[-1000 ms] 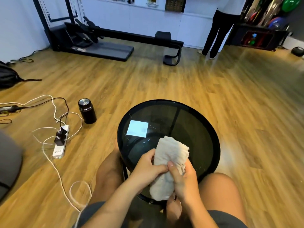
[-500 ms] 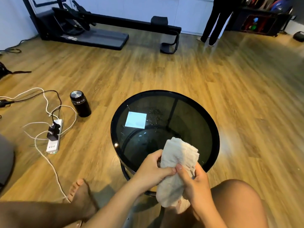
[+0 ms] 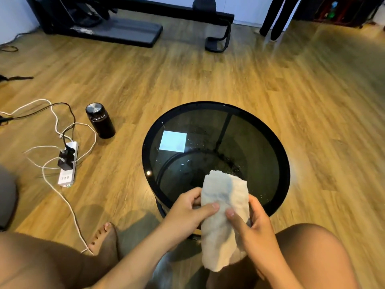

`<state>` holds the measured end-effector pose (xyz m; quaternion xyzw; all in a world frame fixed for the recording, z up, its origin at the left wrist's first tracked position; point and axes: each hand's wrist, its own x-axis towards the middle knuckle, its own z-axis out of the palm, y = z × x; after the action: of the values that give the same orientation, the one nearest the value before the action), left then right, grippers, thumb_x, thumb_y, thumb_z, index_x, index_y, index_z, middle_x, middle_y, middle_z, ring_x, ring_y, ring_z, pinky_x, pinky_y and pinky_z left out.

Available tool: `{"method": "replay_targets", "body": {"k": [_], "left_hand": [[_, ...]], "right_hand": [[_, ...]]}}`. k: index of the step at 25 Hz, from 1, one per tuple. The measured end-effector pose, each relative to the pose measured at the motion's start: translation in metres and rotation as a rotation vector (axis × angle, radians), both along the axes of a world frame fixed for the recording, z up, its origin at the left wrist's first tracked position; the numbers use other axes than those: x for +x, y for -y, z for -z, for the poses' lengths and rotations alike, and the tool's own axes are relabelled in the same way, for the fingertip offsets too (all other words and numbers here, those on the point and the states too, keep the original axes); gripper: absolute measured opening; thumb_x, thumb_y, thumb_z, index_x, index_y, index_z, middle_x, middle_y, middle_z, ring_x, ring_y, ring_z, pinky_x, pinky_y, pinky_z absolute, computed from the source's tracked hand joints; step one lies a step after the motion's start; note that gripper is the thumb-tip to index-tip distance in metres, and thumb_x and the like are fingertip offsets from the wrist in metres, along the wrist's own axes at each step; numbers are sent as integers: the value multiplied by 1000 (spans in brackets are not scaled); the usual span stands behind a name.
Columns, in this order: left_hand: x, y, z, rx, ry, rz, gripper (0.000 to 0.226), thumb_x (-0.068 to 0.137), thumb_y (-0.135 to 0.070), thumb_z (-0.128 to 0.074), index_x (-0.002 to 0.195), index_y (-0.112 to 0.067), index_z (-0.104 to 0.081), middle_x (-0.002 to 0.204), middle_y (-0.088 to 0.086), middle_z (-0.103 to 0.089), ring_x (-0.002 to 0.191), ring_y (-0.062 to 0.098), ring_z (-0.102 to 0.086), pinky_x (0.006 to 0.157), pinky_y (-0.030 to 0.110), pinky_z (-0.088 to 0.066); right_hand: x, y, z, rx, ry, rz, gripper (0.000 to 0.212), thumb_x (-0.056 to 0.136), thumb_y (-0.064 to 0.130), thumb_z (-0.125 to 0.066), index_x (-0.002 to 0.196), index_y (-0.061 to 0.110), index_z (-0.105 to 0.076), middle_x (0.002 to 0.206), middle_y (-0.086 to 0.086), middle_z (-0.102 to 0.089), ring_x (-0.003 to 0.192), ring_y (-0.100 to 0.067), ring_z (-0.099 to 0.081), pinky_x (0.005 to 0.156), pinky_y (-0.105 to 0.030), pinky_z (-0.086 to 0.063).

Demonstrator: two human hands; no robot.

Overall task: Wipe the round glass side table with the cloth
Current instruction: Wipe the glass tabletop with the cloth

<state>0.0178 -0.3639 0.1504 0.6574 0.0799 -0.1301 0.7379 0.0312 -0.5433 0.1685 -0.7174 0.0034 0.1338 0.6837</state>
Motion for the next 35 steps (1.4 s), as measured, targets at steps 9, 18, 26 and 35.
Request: {"method": "replay_targets", "body": {"k": [9, 18, 26, 35], "left_hand": [[0, 11, 1, -64, 17, -21, 25, 90, -34, -71, 114, -29, -68, 116, 0, -74, 108, 18, -72, 85, 40, -61], [17, -16, -20, 107, 52, 58, 26, 95, -37, -53, 105, -26, -74, 107, -8, -74, 105, 9, -69, 86, 30, -56], [58, -107, 58, 1199, 431, 54, 60, 97, -52, -32, 144, -17, -46, 159, 7, -36, 153, 24, -19, 124, 56, 0], [78, -92, 84, 1312, 530, 84, 65, 97, -57, -29, 150, -18, -33, 164, 11, -25, 154, 29, -14, 123, 60, 0]], "right_hand": [[2, 6, 3, -53, -3, 33, 34, 88, 17, -71, 114, 36, -60, 101, 18, -73, 98, -7, -71, 67, -21, -59], [1, 0, 0, -253, 244, -113, 54, 88, 32, -64, 139, 38, -49, 125, 26, -62, 114, 6, -59, 88, -10, -49], [103, 84, 35, -1131, 262, 107, 48, 95, 29, -52, 139, 11, -50, 149, -15, -45, 136, -34, -42, 107, -40, -39], [20, -23, 77, -1231, 530, -57, 43, 95, 46, -46, 116, 13, -64, 128, -10, -61, 102, -31, -54, 85, -41, -48]]}}
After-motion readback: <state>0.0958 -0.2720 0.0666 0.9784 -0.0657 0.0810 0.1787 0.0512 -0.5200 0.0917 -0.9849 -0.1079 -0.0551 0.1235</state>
